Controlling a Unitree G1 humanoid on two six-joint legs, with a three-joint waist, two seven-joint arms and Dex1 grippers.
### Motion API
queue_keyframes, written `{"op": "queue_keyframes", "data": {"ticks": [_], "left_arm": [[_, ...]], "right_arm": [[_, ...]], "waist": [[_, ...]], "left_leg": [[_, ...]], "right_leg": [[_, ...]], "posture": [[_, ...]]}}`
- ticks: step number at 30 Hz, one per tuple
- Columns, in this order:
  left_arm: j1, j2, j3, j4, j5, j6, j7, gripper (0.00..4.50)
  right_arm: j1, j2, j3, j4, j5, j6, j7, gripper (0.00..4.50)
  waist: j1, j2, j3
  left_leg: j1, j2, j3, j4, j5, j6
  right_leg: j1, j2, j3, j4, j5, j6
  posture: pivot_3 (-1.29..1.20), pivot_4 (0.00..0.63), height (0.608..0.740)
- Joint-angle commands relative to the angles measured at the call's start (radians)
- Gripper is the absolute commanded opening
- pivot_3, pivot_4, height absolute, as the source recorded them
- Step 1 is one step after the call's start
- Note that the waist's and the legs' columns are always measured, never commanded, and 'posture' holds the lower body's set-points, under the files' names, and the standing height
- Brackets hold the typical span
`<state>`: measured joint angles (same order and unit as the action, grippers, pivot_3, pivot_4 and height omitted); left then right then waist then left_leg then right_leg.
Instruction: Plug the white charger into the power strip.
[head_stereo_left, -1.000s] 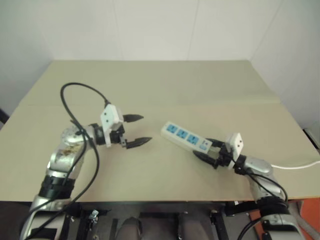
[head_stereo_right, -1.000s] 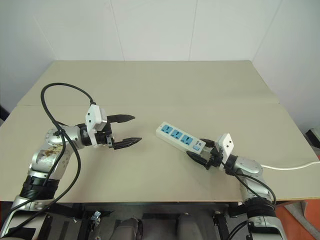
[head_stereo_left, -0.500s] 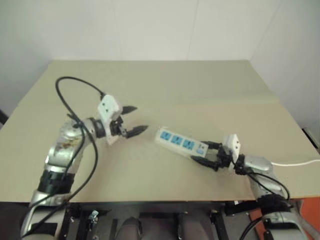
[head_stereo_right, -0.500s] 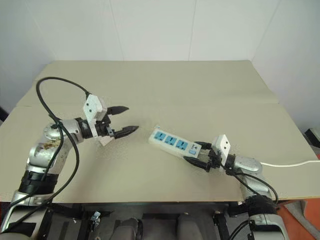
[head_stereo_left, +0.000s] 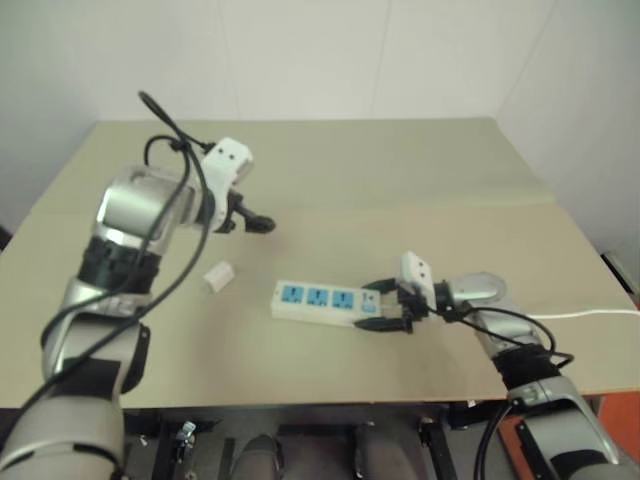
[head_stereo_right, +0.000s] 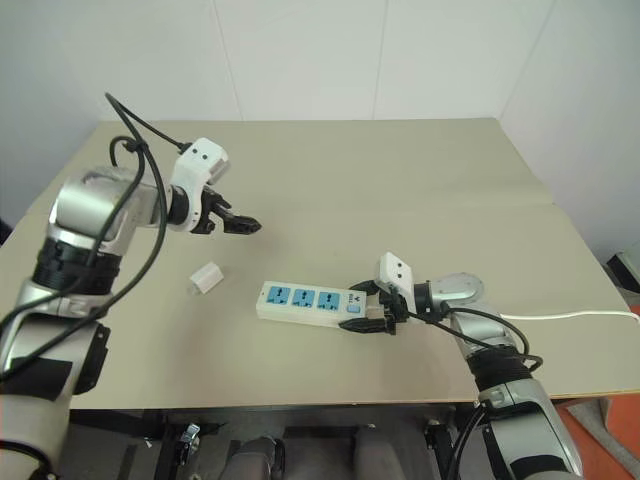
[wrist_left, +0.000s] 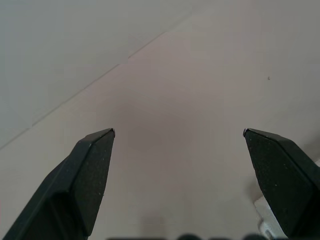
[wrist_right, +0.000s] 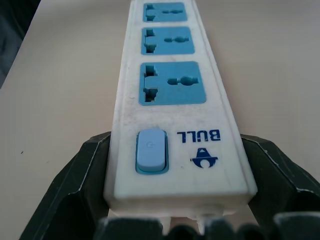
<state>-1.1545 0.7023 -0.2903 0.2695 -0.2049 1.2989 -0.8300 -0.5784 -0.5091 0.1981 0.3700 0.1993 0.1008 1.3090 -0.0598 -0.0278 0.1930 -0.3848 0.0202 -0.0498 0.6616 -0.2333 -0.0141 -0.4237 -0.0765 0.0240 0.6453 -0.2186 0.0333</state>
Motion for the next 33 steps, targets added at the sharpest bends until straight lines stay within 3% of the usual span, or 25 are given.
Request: {"op": "queue_keyframes", "data": {"ticks": [1, 8, 17, 24, 33], "left_arm": [[-0.096, 0.032, -0.078, 0.115, -0.006, 0.046, -0.09, 4.5], [-0.246, 0.009, -0.267, 0.388, 0.032, 0.023, -0.283, 4.5], [-0.297, -0.068, -0.439, 0.718, 0.224, -0.226, -0.442, 4.5], [-0.307, -0.13, -0.431, 0.866, 0.339, -0.337, -0.503, 4.5], [-0.277, -0.18, -0.395, 0.923, 0.429, -0.396, -0.51, 4.5]], "right_arm": [[0.022, 0.011, 0.031, -0.016, -0.029, -0.007, -0.014, 3.45], [0.043, 0.017, 0.037, -0.005, -0.041, -0.025, -0.017, 3.45], [0.075, 0.028, 0.042, -0.009, -0.045, -0.033, -0.041, 3.45], [0.108, 0.036, 0.042, -0.032, -0.051, -0.025, -0.065, 3.45], [0.131, 0.034, 0.037, -0.061, -0.047, -0.019, -0.088, 3.45]], "waist": [[-0.001, 0.0, 0.0], [-0.007, 0.0, 0.0], [-0.009, 0.0, 0.0], [-0.008, -0.002, -0.001], [-0.008, -0.003, -0.001]], "left_leg": [[0.0, 0.0, 0.0, 0.0, 0.0, 0.0], [0.001, 0.0, 0.0, 0.0, 0.0, 0.0], [0.001, 0.0, 0.0, 0.0, 0.0, 0.0], [0.0, 0.0, 0.0, 0.0, 0.0, 0.0], [0.0, 0.0, 0.0, 0.0, 0.0, 0.0]], "right_leg": [[0.0, 0.0, 0.0, 0.001, -0.002, 0.003], [0.0, 0.0, 0.0, 0.001, -0.004, 0.006], [0.001, 0.0, 0.0, 0.001, -0.004, 0.006], [0.001, 0.0, 0.0, 0.001, -0.004, 0.007], [0.001, 0.0, 0.0, 0.001, -0.004, 0.007]], "posture": [[0.0, 0.15, 0.74], [0.0, 0.15, 0.74], [0.0, 0.15, 0.74], [0.0, 0.15, 0.74], [0.0, 0.15, 0.74]]}}
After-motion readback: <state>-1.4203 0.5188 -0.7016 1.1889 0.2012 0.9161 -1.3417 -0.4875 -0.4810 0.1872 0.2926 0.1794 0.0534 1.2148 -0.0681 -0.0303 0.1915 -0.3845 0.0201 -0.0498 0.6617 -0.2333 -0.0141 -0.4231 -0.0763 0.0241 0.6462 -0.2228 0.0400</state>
